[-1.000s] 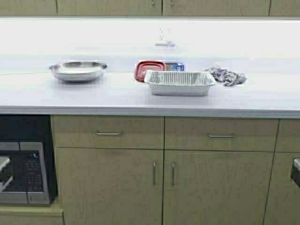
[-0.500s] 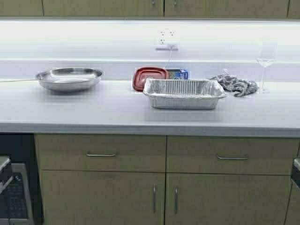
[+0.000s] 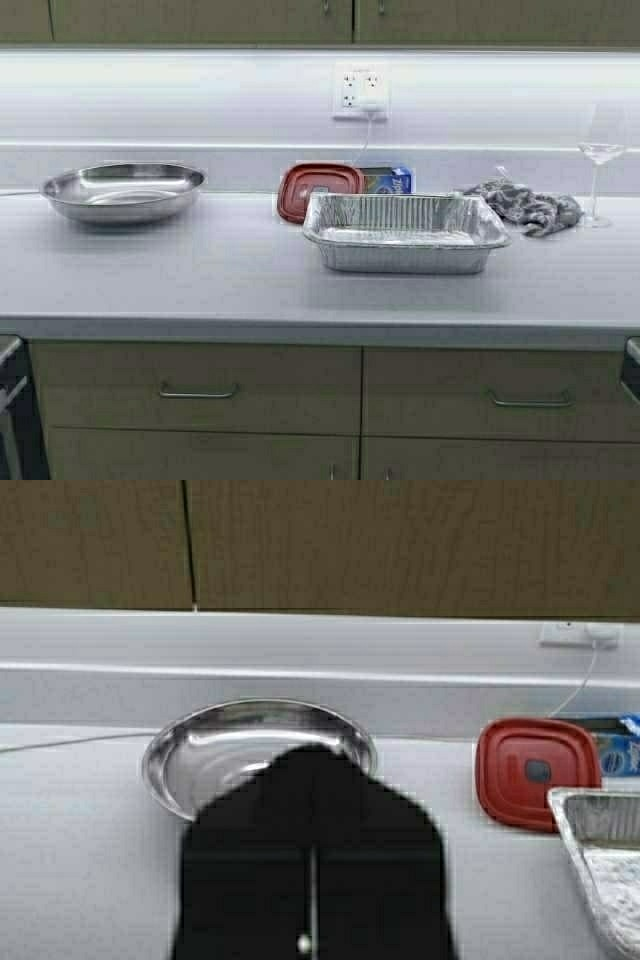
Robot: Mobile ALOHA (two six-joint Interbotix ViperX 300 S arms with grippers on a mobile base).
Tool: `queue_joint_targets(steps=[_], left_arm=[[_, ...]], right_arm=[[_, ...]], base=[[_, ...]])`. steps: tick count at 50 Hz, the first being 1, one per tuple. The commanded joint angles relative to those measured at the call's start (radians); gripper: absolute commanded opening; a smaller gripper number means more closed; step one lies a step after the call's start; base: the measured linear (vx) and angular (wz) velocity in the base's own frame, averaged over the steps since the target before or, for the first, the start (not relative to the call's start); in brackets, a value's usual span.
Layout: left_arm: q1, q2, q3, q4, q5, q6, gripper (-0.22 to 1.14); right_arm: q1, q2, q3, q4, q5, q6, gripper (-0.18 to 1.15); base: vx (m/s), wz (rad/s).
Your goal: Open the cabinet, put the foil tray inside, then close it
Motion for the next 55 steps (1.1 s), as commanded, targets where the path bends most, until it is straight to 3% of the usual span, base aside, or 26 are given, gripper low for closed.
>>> queue_joint_targets(steps=[1,26,29,33,38,40,43,48,55], left_arm=[[0.000,0.012,-0.009,0.002,-0.020,-0.005,0.03],[0.000,-0.046,0.028,0.002,-0.018,-0.025,0.03],[0.000,-0.067,0.035,0.002,-0.020,-0.020,0.06],[-0.020,-0.087,0.041,0.003,-0.017,-0.014,0.23],[-0.094,-0.104,0.057,0.009,-0.009,-0.026,0.70],[-0.147,-0.098,0.063,0.009,-0.003,-0.032,0.99],[-0.216,-0.080,0.063,0.009,-0.005,-0.031,1.12],[-0.319,-0.020,0.038,0.009,-0.020,-0.029,0.98],[-0.423,0.161,-0.028,0.002,-0.098,-0.028,1.02]], right_arm=[[0.002,-0.006,-0.014,-0.002,0.008,0.000,0.05],[0.003,-0.034,-0.008,0.002,0.035,0.009,0.06],[0.011,-0.037,-0.014,0.003,0.025,0.021,0.11],[0.060,-0.035,-0.023,-0.006,0.023,0.032,0.37],[0.167,-0.034,-0.020,-0.029,0.029,0.035,0.95],[0.224,-0.028,-0.017,-0.037,0.026,0.034,1.11],[0.301,-0.003,-0.020,-0.043,0.011,0.031,1.10],[0.396,0.067,-0.041,-0.038,-0.048,0.031,0.99],[0.472,0.227,-0.104,-0.020,-0.138,0.029,1.02]], base=[[0.32,0.11],[0.25,0.01],[0.18,-0.04],[0.15,-0.02],[0.10,-0.01],[0.08,-0.01],[0.07,-0.02],[0.05,-0.01],[0.02,-0.01]])
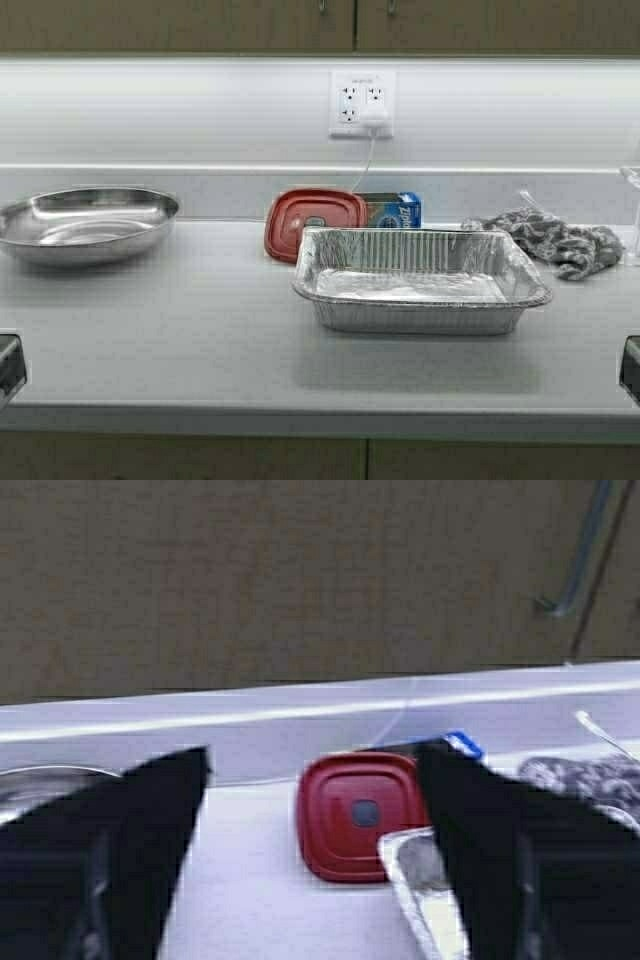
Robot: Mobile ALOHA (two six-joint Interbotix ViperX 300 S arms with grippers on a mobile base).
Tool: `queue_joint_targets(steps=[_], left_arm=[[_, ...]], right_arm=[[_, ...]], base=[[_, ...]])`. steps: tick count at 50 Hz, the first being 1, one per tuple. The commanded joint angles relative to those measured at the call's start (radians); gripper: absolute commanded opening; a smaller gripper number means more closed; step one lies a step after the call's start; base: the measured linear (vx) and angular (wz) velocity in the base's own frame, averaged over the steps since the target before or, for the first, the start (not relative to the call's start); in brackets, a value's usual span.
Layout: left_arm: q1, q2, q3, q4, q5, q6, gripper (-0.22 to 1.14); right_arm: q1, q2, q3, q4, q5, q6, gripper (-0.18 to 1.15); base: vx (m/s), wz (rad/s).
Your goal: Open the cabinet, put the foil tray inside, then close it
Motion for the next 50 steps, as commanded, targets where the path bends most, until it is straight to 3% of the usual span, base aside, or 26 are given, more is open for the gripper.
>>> queue_joint_targets(steps=[1,10,21,37,50], left_arm=[[-0.086,0.181,-0.084,-0.008,-0.087,0.003,1.02],[-0.153,0.491,-0.242,-0.029,-0.268,0.008,1.01],[-0.239,0.790,-0.500,-0.147,-0.397,0.026,1.02],[-0.270,1.012,-0.772,-0.276,-0.451,0.158,1.01],[-0.270,1.135,-0.897,-0.288,-0.451,0.160,1.01]], right_arm=[[0.060,0.158,-0.089,0.015,-0.091,0.002,1.02],[0.094,0.413,-0.247,0.028,-0.207,-0.011,1.02],[0.129,0.615,-0.462,0.150,-0.308,-0.112,1.02],[0.158,0.795,-0.627,0.491,-0.411,-0.442,1.02],[0.158,0.877,-0.689,0.580,-0.413,-0.491,1.02]], base=[[0.00,0.00],[-0.01,0.00],[-0.02,0.01],[0.01,0.00],[0.01,0.01]])
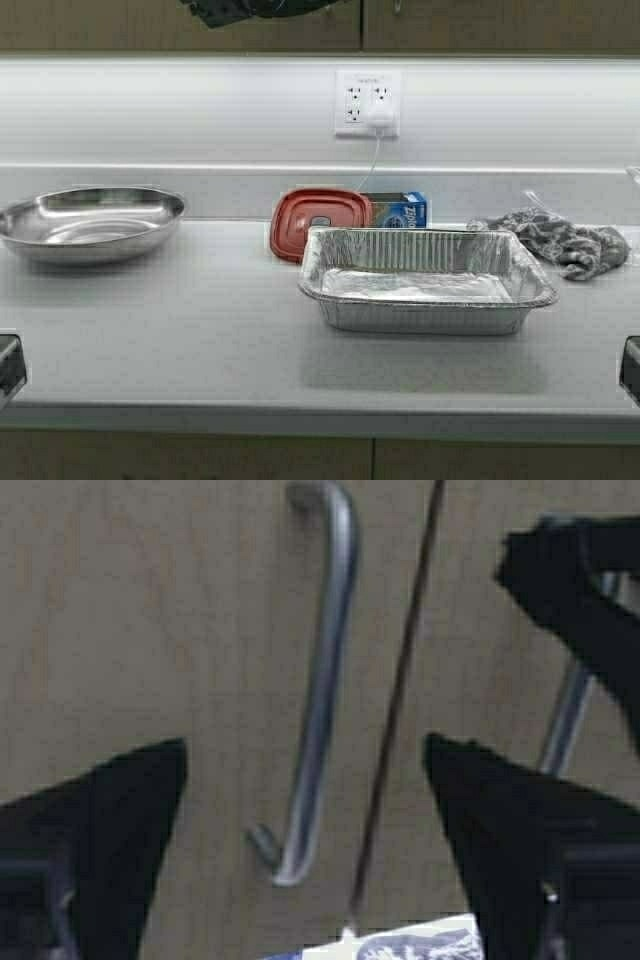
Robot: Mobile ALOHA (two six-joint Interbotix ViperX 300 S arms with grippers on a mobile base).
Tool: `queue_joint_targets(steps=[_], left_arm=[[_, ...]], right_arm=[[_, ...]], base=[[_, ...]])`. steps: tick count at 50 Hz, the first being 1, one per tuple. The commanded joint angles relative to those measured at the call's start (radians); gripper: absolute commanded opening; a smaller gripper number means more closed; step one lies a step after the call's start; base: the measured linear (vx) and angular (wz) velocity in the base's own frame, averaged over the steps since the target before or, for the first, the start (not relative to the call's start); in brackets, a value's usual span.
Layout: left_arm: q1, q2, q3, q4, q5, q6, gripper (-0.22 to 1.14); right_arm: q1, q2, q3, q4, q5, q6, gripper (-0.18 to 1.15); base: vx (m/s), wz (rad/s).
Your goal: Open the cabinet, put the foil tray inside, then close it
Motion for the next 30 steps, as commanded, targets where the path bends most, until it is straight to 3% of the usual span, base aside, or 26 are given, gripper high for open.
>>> queue_joint_targets(steps=[1,6,10,15,17,19,21,25,30], left_arm=[[0.015,0.035,-0.091,0.002,0.005,0.000,1.01],[0.015,0.044,-0.092,-0.002,0.003,-0.003,0.94],[0.015,0.049,-0.095,-0.005,0.003,-0.003,0.76],[0.015,0.049,-0.092,-0.011,0.003,-0.005,0.30],[0.015,0.048,-0.091,-0.011,0.003,-0.005,0.08],[0.015,0.044,-0.087,-0.011,0.003,-0.003,-0.08],[0.015,0.043,-0.083,-0.009,0.003,-0.005,-0.13],[0.014,0.021,-0.057,-0.008,0.003,-0.005,-0.02],[-0.008,-0.040,0.009,-0.008,0.003,-0.005,0.08]], right_arm=[[0.000,0.015,-0.041,0.017,-0.003,0.006,1.01],[0.000,0.034,-0.051,0.031,-0.003,0.005,0.91],[0.000,0.048,-0.052,0.058,-0.005,0.005,0.63],[0.000,0.060,-0.066,0.066,0.003,0.006,0.07],[0.003,0.060,-0.069,0.067,0.008,0.008,-0.09],[0.006,0.058,-0.067,0.069,0.014,0.008,-0.11],[0.009,0.051,-0.063,0.069,0.020,0.008,-0.04],[0.018,0.023,-0.040,0.069,0.037,0.008,0.13],[0.035,-0.040,0.015,0.069,0.051,0.006,0.09]], base=[[-0.01,0.02],[-0.02,0.03],[-0.04,0.02],[-0.04,0.01],[-0.03,0.00],[-0.03,0.00],[-0.02,0.01],[-0.01,-0.01],[0.00,0.00]])
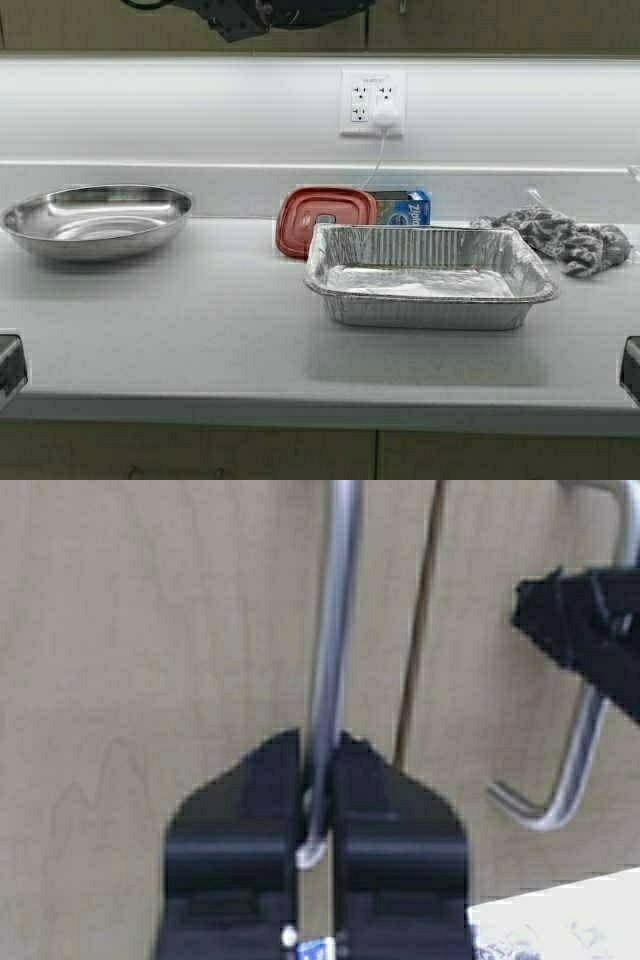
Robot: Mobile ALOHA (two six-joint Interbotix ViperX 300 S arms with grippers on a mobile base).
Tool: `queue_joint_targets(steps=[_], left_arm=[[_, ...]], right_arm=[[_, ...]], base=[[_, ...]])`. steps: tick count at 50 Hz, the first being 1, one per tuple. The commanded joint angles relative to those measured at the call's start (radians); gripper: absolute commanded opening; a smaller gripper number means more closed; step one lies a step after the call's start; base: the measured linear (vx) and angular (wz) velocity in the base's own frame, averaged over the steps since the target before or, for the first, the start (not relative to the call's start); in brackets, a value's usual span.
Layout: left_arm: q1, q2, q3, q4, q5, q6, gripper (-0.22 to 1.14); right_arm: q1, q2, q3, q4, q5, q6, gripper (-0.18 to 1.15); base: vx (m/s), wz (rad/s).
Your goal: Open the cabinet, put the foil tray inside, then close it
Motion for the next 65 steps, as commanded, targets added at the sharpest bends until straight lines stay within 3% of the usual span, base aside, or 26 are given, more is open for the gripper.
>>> queue_joint_targets(steps=[1,13,28,45,60,65], left_arm=[[-0.023,-0.104,0.077,-0.005,-0.002,-0.018,0.07],[-0.040,-0.350,0.331,-0.008,0.060,-0.008,0.04],[0.066,-0.626,0.522,0.000,0.282,0.006,0.04],[0.201,-0.868,0.595,0.002,0.518,0.115,0.04],[0.305,-0.940,0.611,0.032,0.606,0.120,0.04],[0.342,-0.940,0.611,0.060,0.595,0.126,0.06]], right_arm=[[0.034,-0.103,0.055,0.006,0.015,0.008,0.08],[0.046,-0.319,0.212,0.003,0.144,-0.002,0.07],[-0.035,-0.546,0.330,-0.012,0.410,-0.058,0.07],[-0.239,-0.735,0.449,-0.078,0.551,-0.067,0.07],[-0.305,-0.727,0.437,-0.152,0.627,-0.063,0.07],[-0.327,-0.715,0.430,-0.153,0.629,-0.055,0.14]], base=[[0.00,0.00],[0.01,-0.02],[-0.02,-0.01],[-0.06,-0.01],[-0.13,-0.01],[-0.15,0.03]])
